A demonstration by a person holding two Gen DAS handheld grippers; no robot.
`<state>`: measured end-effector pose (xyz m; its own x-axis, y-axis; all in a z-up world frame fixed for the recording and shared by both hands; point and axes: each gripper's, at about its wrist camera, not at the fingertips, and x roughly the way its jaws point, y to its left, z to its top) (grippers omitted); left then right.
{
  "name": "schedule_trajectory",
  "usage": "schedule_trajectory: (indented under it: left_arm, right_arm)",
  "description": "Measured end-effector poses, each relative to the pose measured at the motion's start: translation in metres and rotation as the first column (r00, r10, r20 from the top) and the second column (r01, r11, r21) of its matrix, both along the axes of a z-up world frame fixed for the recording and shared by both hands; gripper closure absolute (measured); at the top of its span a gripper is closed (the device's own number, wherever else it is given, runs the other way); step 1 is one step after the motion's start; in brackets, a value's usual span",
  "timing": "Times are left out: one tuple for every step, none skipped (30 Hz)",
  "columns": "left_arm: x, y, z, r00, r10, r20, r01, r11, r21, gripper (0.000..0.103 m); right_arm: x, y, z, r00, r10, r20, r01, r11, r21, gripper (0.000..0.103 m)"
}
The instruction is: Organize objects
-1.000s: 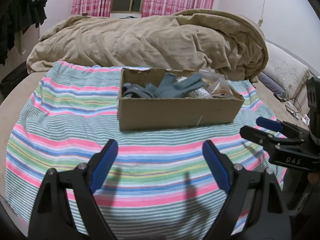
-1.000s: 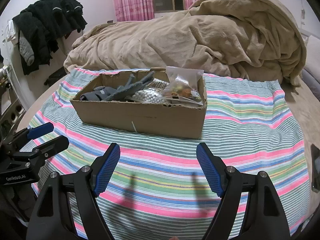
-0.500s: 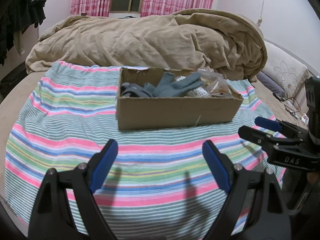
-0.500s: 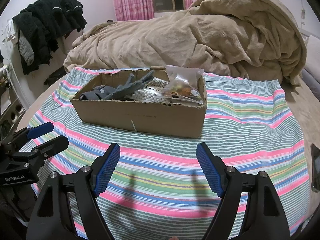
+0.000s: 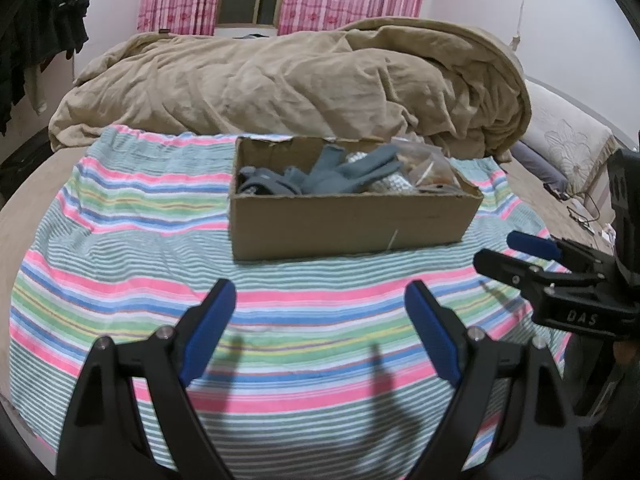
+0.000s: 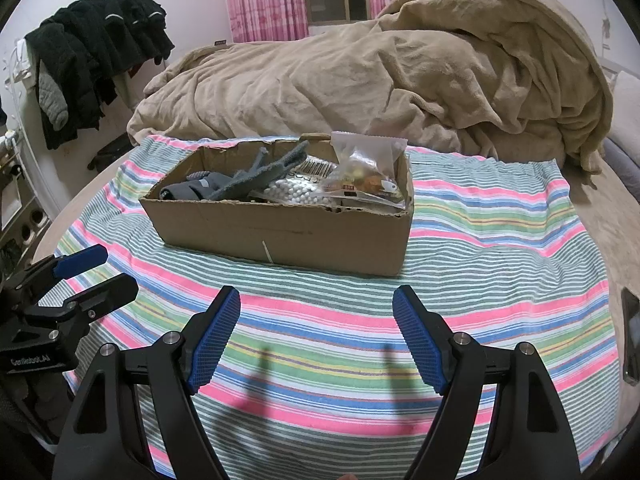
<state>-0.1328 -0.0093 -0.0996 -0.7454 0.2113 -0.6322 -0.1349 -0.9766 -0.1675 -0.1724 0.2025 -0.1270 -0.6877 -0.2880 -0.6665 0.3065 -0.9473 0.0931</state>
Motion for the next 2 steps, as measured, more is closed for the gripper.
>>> schedule_trajectory:
  left_arm:
    - [-0.0001, 0.0002, -0.0001, 1.0, 0.001, 0.001, -0.001, 1.0, -0.001, 0.015]
    - [-0.0001, 0.0001, -0.0002, 1.0, 0.002, 0.002, -0.002, 1.0, 0.0, 0.015]
  right_arm:
    - [0.0, 0.0002, -0.0001, 1.0, -0.001, -0.001, 0.001, 1.0, 0.0, 0.022]
    - [0.0002, 0.0003, 0.0002, 1.0, -0.002, -0.004, 0.002, 1.0, -0.001, 0.022]
